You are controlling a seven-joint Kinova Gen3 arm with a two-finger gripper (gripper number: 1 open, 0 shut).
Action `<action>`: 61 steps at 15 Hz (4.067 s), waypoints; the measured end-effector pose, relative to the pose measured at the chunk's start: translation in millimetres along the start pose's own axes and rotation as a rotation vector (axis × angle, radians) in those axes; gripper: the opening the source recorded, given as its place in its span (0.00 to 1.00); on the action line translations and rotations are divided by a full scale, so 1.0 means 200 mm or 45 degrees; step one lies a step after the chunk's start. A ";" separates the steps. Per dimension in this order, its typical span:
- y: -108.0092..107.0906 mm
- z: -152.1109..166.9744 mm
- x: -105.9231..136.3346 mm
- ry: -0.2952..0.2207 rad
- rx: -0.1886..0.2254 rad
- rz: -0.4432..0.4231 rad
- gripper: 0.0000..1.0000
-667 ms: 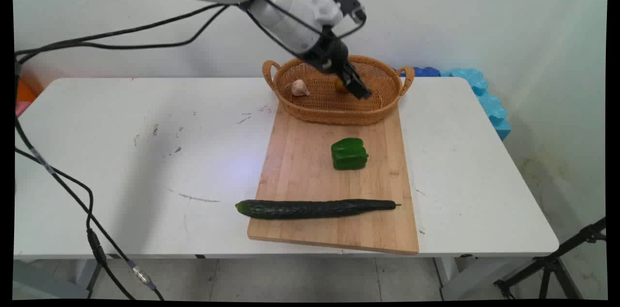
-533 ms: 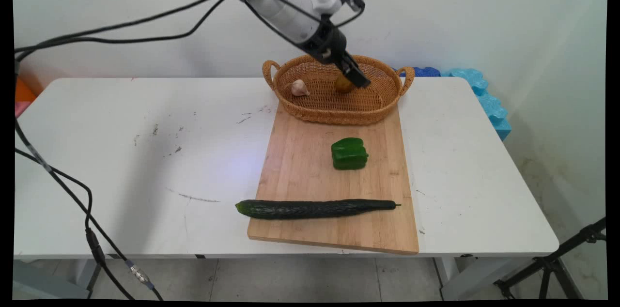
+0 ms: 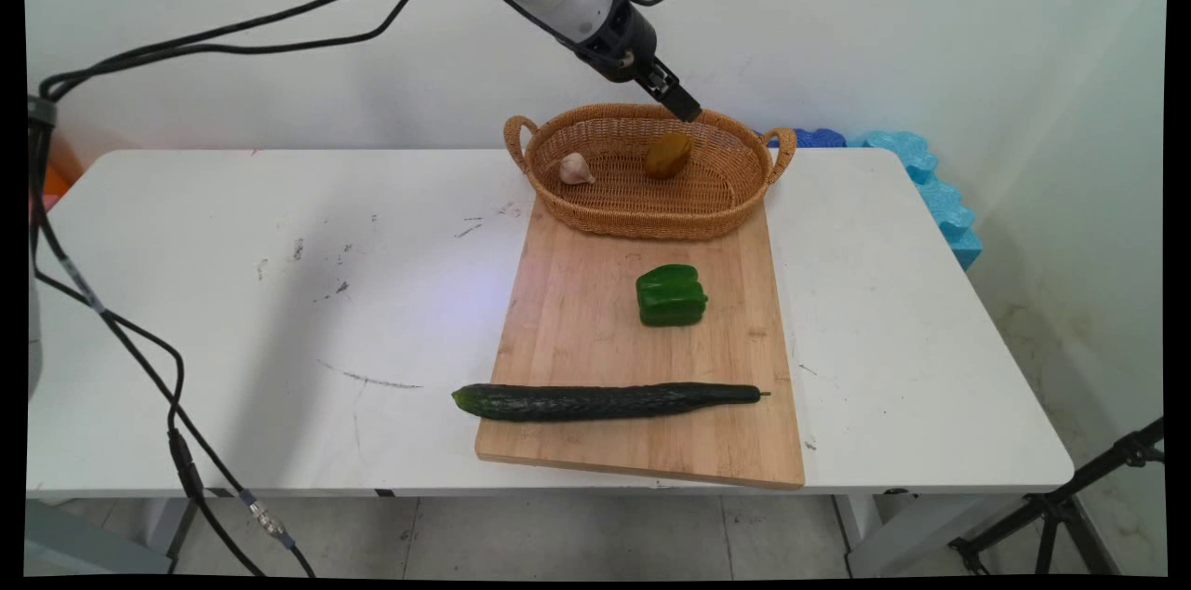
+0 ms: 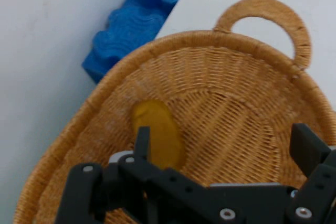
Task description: Pick up the potato from the vegetable basket, then place the picked object on the cutting board
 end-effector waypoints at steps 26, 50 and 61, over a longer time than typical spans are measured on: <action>-0.16 0.68 -0.23 -0.177 0.054 -0.134 1.00; -0.12 0.71 -0.18 -0.132 0.058 -0.045 0.00; -0.03 0.26 -0.13 -0.065 0.030 0.125 0.00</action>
